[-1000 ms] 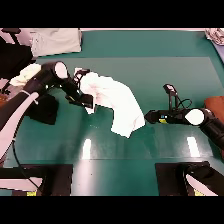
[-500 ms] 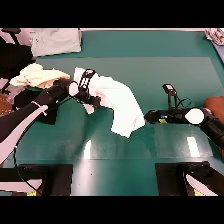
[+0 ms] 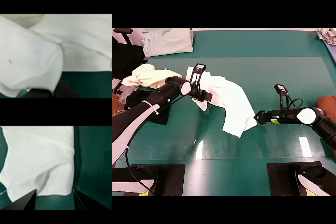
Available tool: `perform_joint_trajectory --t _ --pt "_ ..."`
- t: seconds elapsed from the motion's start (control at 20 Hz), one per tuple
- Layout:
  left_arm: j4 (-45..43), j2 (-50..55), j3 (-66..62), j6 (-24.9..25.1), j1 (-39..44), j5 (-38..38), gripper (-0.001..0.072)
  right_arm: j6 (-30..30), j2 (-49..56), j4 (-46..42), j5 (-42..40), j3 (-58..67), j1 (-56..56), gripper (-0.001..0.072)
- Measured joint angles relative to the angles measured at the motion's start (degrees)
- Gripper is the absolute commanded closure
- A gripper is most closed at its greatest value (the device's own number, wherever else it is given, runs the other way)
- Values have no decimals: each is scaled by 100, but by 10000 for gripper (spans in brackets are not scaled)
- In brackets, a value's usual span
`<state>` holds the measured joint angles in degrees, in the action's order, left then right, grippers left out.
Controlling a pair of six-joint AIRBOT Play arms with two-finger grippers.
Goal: Fold the shirts.
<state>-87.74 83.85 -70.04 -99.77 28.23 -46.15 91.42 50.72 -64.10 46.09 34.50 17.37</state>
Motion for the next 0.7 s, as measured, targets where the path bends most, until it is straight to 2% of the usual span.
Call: perform_joint_trajectory --t 0.15,0.35,0.45,0.7 --pt "-26 -232 -229 -20 7 -608 680 -107 0 286 -50 0 131 189" --pt "-55 -450 -332 -24 7 -1244 679 -339 332 254 -789 275 1104 189" --pt "-63 -487 -352 -24 7 -1480 679 -166 903 -332 -953 748 1657 189" --pt "-72 -525 -363 -9 7 -1816 679 1082 2632 -2201 -881 2282 2490 190"
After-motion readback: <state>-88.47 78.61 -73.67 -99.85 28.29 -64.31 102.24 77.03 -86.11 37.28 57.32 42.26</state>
